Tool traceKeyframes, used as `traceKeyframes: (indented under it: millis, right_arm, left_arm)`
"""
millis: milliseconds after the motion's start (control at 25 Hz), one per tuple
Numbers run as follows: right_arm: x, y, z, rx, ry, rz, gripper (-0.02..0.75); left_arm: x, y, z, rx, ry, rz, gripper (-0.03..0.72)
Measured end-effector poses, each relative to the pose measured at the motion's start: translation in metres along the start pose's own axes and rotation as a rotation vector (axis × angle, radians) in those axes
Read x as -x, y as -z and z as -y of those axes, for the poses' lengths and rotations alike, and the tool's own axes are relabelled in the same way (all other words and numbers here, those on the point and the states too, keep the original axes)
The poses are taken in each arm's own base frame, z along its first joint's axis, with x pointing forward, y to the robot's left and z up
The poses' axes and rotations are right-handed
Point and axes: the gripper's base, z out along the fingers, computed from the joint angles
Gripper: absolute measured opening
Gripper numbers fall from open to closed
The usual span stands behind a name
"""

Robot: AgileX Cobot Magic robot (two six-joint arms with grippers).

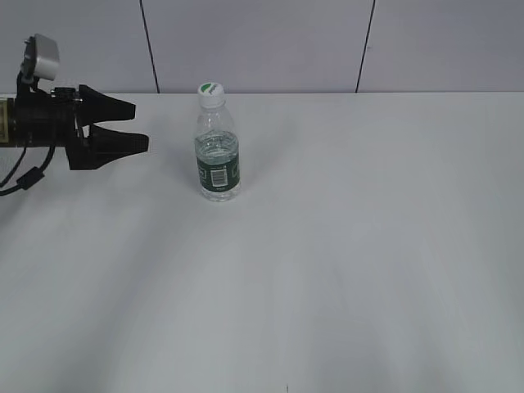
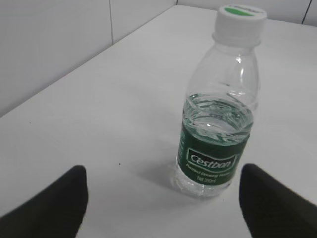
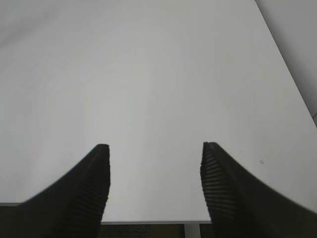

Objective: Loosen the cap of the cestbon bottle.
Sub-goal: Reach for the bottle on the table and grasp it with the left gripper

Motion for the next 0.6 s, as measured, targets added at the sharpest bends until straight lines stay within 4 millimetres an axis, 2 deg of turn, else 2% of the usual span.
traceKeyframes:
  millis: [160,320,600]
  right_arm:
    - [0.0,0.0,0.0,0.0,0.0,0.0,0.447]
    - [0.0,0.0,0.0,0.0,0.0,0.0,0.447]
    - [0.0,0.0,0.0,0.0,0.0,0.0,0.447]
  left_arm:
    - [-0.005,-0.004,0.001,-0.015,-0.034,0.004,0.571]
    - [-0.019,-0.011,-0.002,-0.057,-0.047,0.014,0.571]
    - [-0.037,-0.038,-0.008,-0.129,-0.067,-0.009,0.571]
